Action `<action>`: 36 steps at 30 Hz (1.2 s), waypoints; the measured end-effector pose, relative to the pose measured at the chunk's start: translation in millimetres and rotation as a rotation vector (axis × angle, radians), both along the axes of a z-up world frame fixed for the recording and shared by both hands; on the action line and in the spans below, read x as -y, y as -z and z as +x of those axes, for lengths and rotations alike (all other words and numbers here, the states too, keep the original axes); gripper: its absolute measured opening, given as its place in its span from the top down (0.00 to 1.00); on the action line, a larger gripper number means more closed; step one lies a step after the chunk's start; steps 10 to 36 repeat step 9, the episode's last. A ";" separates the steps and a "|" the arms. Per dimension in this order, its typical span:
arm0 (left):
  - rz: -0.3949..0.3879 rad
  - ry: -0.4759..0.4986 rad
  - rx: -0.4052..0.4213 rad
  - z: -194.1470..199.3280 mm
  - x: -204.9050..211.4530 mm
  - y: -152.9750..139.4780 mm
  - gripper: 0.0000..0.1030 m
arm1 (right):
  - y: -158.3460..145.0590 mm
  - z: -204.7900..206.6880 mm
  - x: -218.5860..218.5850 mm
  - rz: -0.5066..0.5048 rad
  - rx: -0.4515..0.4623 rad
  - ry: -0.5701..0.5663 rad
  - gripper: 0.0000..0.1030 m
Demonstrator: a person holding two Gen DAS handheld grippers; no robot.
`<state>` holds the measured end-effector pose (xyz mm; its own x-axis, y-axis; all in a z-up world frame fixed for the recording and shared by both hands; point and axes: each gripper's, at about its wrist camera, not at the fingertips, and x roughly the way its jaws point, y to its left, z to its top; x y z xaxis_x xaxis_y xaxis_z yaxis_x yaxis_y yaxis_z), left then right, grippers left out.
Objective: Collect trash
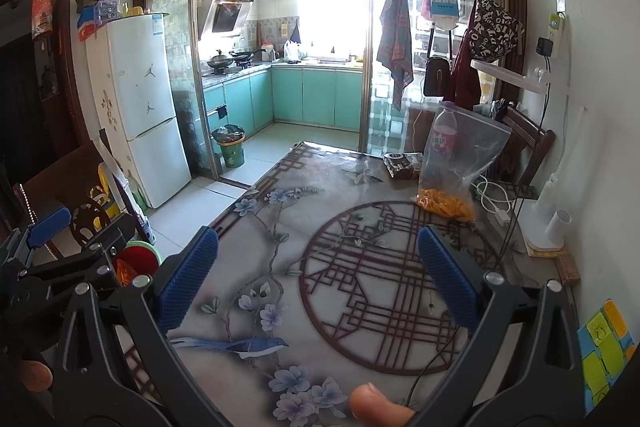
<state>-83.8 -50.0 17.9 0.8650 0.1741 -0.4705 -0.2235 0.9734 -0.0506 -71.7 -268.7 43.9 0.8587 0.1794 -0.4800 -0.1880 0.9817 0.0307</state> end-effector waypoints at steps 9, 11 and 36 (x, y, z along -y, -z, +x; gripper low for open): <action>-0.064 0.005 -0.068 22.6 -9.1 25.5 0.08 | 87.1 56.5 12.4 0.092 -0.172 0.044 0.04; -0.064 0.005 -0.068 22.6 -9.1 25.5 0.08 | 87.1 56.5 12.4 0.092 -0.172 0.044 0.04; -0.064 0.005 -0.068 22.6 -9.1 25.5 0.08 | 87.1 56.5 12.4 0.092 -0.172 0.044 0.04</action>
